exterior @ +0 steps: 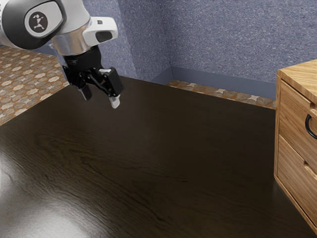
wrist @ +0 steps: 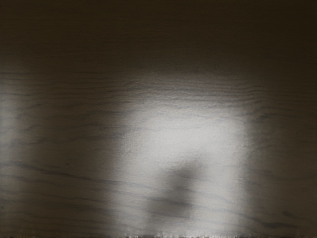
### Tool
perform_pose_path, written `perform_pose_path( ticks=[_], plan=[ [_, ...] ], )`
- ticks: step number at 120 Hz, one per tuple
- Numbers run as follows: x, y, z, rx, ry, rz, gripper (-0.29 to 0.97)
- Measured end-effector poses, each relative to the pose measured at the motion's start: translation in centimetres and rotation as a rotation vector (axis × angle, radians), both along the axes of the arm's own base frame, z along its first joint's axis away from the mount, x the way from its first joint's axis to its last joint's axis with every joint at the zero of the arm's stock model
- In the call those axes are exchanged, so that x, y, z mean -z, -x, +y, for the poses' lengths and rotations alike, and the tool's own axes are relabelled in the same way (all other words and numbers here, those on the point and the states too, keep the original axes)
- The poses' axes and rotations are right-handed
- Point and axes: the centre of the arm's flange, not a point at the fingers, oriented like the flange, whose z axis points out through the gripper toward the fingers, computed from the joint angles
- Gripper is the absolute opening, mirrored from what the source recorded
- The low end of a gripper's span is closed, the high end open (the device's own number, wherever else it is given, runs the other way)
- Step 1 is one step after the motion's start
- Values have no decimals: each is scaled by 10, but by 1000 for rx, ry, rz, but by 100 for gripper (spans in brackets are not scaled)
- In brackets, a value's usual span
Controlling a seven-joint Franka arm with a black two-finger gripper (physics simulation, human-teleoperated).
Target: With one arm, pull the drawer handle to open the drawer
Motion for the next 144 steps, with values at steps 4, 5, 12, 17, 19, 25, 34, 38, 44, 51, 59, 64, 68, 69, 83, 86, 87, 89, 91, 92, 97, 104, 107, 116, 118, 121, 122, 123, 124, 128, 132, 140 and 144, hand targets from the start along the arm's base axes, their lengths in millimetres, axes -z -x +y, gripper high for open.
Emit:
perform_pose_path(
  ticks=[4, 5, 12, 17, 19, 25, 34, 38, 44, 51, 59, 64, 68, 69, 83, 86, 87, 89, 91, 92, 97, 104, 107, 116, 118, 121, 122, 123, 124, 128, 132, 140, 144],
  plan=[
    [0, 0, -2, 2, -1, 1, 68],
    [0, 0, -3, 2, -1, 2, 68],
    [0, 0, -6, 6, -1, 3, 68],
    [1, 0, -9, 8, 1, 4, 68],
    [1, 0, -9, 8, 3, 5, 68],
    [-2, 0, -9, 7, 5, 1, 68],
    [-65, 17, -10, -2, 3, -113, 68],
    [-94, 28, -14, -5, 5, -167, 68],
    [-115, 35, -32, 11, 12, -215, 68],
    [-113, 26, -74, 57, 31, -224, 68],
    [-103, 19, -130, 105, 63, -216, 68],
    [-97, 18, -164, 134, 83, -210, 68],
    [-94, 21, -190, 156, 99, -209, 68],
    [-93, 22, -196, 161, 102, -209, 68],
    [-91, 41, -260, 202, 160, -206, 68],
    [-89, 43, -267, 199, 172, -206, 68],
    [-86, 43, -269, 197, 176, -203, 68],
    [-80, 44, -273, 192, 185, -198, 68],
    [-71, 44, -276, 184, 195, -190, 68],
    [-66, 44, -278, 181, 201, -186, 68],
    [-40, 46, -284, 156, 246, -167, 68],
    [-25, 38, -265, 71, 313, -178, 68],
    [-21, 29, -248, 17, 337, -192, 68],
    [-3, 15, -208, -119, 400, -216, 68],
    [1, 14, -206, -136, 416, -221, 68],
    [5, 13, -206, -156, 444, -230, 68],
    [7, 13, -207, -162, 454, -232, 68],
    [10, 13, -208, -168, 465, -233, 68],
    [12, 13, -210, -173, 475, -235, 68],
    [19, 16, -220, -185, 514, -244, 68],
    [22, 20, -230, -196, 549, -259, 68],
    [25, 35, -248, -212, 604, -296, 68],
    [26, 38, -252, -227, 627, -317, 68]
  ],
)
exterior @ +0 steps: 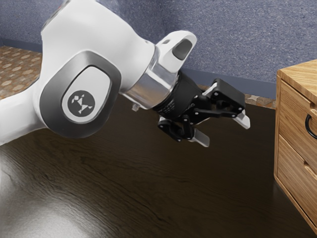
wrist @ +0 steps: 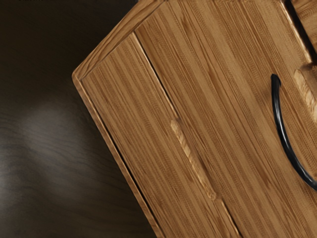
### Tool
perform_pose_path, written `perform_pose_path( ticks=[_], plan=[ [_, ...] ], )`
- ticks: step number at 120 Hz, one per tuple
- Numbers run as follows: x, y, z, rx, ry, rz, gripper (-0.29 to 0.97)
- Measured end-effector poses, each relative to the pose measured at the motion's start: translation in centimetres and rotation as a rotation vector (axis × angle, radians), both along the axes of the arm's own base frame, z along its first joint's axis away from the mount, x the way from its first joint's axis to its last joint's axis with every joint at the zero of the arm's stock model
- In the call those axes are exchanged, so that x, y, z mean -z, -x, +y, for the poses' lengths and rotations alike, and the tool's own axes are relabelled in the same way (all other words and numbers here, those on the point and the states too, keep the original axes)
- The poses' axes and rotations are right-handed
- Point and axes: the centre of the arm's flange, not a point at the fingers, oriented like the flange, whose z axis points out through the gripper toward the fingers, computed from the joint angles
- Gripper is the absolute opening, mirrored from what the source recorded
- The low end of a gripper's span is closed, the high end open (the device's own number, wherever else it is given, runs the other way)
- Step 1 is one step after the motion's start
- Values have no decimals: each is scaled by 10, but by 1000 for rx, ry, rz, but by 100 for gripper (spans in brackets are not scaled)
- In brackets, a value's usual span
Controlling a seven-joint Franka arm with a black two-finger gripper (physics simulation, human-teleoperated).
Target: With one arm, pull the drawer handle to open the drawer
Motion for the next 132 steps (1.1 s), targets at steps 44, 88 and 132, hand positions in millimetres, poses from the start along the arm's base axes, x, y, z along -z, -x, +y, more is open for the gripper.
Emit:
perform_pose_path(
  ticks=[44, 88, 132],
  plan=[
    [12, 9, -30, -134, 143, -117, 68],
    [35, -11, -56, -179, 220, -86, 68],
    [57, -33, -85, -170, 257, -50, 68]
  ],
)
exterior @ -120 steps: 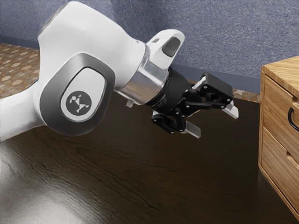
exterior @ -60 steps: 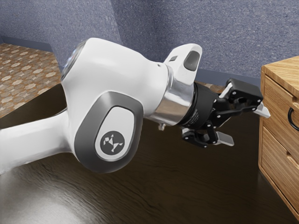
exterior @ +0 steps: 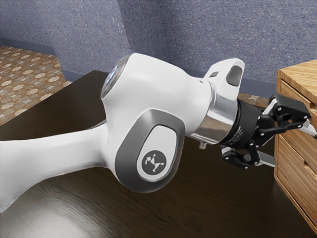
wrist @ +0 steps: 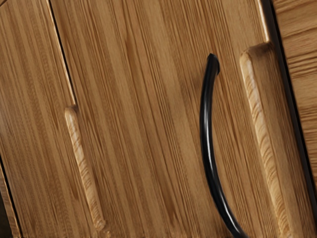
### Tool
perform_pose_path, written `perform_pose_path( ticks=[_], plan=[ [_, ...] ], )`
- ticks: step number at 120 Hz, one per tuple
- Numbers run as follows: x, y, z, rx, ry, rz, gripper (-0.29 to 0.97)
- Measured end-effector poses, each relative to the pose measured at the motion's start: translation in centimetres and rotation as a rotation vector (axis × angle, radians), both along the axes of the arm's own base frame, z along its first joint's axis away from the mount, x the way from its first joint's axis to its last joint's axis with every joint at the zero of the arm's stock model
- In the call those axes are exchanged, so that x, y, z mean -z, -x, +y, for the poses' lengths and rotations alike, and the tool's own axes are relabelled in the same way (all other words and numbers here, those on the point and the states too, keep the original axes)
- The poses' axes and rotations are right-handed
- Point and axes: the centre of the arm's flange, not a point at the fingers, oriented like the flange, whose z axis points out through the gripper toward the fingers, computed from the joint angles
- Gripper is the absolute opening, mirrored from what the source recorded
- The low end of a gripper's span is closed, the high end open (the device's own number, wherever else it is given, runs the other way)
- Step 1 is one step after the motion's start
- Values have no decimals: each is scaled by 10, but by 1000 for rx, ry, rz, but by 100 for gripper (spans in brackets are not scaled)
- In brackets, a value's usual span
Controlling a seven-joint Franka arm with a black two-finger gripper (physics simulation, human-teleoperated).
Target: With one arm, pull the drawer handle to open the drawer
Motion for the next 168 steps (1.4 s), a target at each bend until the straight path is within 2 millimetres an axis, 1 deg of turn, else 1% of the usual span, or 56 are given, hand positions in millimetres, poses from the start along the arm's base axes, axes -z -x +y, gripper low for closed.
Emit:
perform_pose_path(
  ticks=[11, 28, 49, 76, 98, 114, 132, 168],
  plan=[
    [6, -9, -3, 0, 5, 11, 68],
    [12, -15, 0, -12, 7, 23, 68],
    [25, -24, 3, -25, 9, 49, 68],
    [19, -32, 1, -27, 24, 41, 68],
    [26, -41, 6, -38, 23, 51, 68],
    [36, -46, 6, -39, 22, 69, 68],
    [37, -44, 6, -43, 20, 72, 68],
    [35, -12, 24, -77, -25, 65, 68]
  ],
)
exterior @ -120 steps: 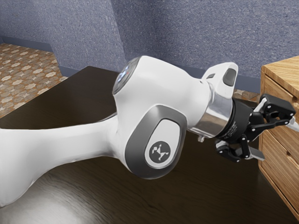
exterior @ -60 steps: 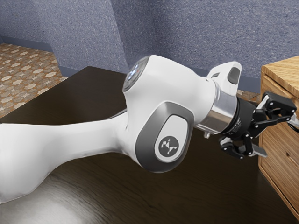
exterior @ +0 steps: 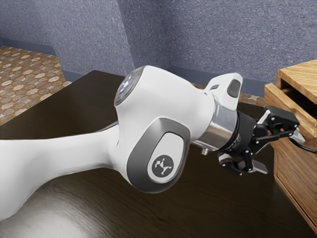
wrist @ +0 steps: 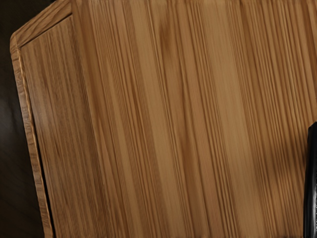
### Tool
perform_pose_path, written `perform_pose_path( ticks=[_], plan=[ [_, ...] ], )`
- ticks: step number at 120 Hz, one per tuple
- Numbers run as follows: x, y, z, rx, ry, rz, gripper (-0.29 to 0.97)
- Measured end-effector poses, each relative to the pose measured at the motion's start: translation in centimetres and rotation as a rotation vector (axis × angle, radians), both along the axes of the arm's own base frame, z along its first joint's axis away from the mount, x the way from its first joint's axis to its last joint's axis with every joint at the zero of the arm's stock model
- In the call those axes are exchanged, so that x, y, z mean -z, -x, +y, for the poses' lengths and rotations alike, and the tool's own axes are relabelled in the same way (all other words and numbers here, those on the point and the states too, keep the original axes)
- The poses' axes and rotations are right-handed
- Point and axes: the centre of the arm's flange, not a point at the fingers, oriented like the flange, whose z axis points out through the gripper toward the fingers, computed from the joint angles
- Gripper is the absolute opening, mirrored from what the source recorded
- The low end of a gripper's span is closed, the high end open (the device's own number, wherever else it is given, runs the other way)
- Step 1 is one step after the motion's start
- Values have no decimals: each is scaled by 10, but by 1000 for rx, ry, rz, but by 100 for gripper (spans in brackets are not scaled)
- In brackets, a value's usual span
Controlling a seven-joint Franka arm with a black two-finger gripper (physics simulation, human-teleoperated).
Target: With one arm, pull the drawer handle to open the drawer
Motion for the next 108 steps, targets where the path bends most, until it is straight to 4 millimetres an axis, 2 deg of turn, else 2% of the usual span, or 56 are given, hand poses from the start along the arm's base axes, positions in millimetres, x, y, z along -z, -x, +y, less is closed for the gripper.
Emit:
perform_pose_path(
  ticks=[36, 51, 92, 108],
  plan=[
    [-3, 41, 18, -33, -48, -11, 68],
    [-1, 51, 32, -57, -71, -13, 68],
    [-2, 82, 46, -96, -79, -20, 68],
    [0, 93, 63, -124, -100, -27, 68]
  ],
)
